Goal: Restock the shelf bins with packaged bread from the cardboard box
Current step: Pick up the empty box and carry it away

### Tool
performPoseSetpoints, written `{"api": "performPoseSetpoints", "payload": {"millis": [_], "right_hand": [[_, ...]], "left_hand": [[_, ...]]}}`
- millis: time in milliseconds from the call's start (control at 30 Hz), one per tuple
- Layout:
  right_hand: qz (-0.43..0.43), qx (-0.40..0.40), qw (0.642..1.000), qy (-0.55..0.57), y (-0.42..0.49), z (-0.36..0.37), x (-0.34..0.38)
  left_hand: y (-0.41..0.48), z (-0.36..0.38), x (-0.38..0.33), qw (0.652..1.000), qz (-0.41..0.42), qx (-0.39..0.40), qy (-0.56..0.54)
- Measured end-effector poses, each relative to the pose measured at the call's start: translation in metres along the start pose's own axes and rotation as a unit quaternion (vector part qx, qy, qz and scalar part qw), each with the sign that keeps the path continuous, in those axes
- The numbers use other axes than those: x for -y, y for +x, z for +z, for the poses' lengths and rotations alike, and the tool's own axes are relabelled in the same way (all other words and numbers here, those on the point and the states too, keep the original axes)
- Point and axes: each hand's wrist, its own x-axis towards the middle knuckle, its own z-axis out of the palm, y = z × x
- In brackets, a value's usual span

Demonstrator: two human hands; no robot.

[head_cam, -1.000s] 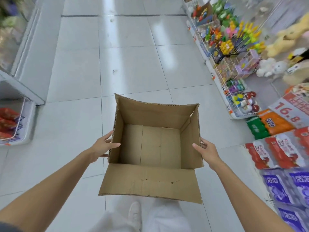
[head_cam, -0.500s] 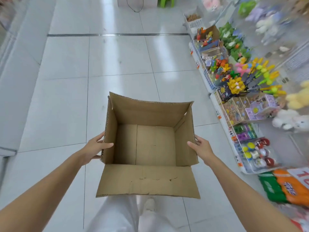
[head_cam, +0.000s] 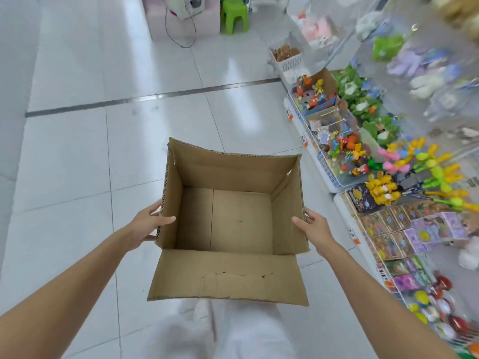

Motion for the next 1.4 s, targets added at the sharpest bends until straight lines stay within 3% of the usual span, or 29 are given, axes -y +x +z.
{"api": "performPoseSetpoints", "payload": {"millis": [233, 633, 1033, 1400], "right_hand": [[0.015, -0.011, 1.000, 0.022, 0.200, 0.008, 0.111], [0.038, -0.059, 0.997, 0.027, 0.468, -0.009, 0.317], [0.122, -0.176, 0.972, 0.100, 0.657, -0.036, 0.399], [0.161, -0.265, 0.929, 0.202, 0.736, -0.067, 0.415]], "left_hand": [[0.179, -0.022, -0.168, 0.999, -0.008, 0.008, 0.041], [0.402, -0.026, -0.451, 0.998, -0.002, 0.018, 0.057], [0.639, 0.020, -0.713, 0.974, -0.021, 0.106, 0.199], [0.786, 0.111, -0.838, 0.929, -0.011, 0.174, 0.325]]}}
